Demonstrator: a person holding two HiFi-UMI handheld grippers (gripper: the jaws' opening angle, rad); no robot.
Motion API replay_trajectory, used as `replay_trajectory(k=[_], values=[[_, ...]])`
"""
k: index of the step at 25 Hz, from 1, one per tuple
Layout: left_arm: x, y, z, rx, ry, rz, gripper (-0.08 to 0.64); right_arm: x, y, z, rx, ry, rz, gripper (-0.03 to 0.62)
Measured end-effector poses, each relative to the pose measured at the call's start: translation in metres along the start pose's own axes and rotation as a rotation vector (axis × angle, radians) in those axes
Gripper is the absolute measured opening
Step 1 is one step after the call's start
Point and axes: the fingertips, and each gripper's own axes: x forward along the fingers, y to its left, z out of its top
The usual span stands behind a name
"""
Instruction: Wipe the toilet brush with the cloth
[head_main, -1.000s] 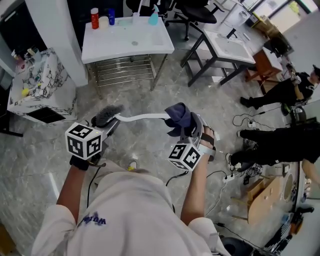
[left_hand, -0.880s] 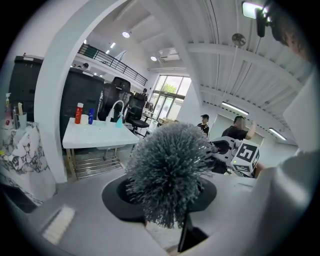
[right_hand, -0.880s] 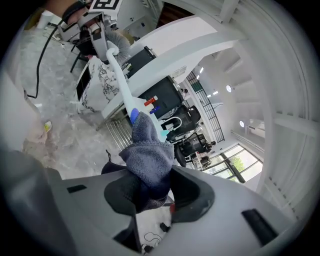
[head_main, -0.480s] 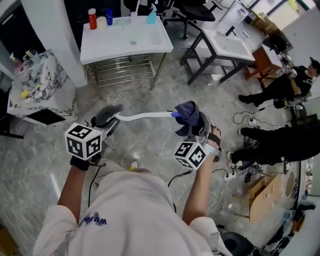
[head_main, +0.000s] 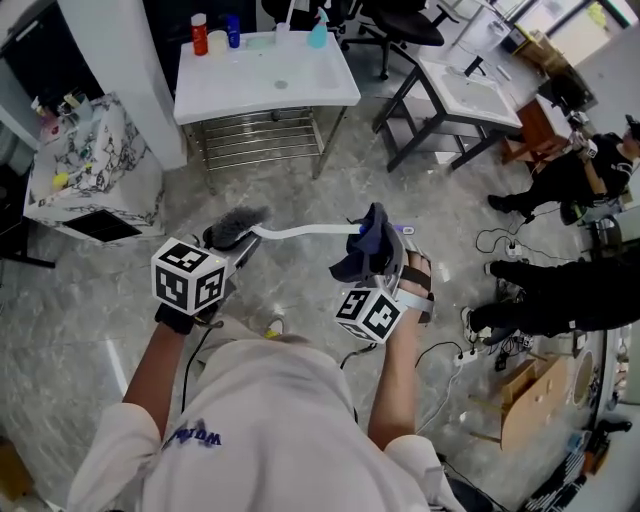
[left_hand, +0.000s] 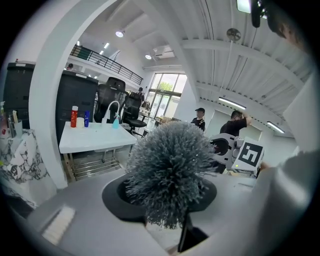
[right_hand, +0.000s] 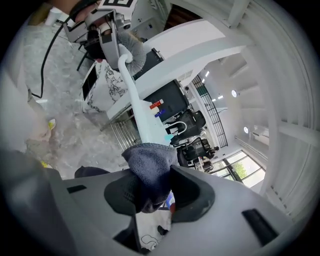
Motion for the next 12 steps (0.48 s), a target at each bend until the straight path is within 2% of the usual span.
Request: replay_trajectory(k=[7, 12], values=[[0.004, -0.008, -0.001, 0.006, -0.005, -0.004, 0.156, -0.008, 0.015, 0.038, 0.002, -0.088, 0.034, 0.114], [0.012, -0.025, -0.001, 0.059, 0.01, -0.032, 0.155, -0.017, 0.034, 0.073, -0.016, -0.157, 0.069, 0.107]])
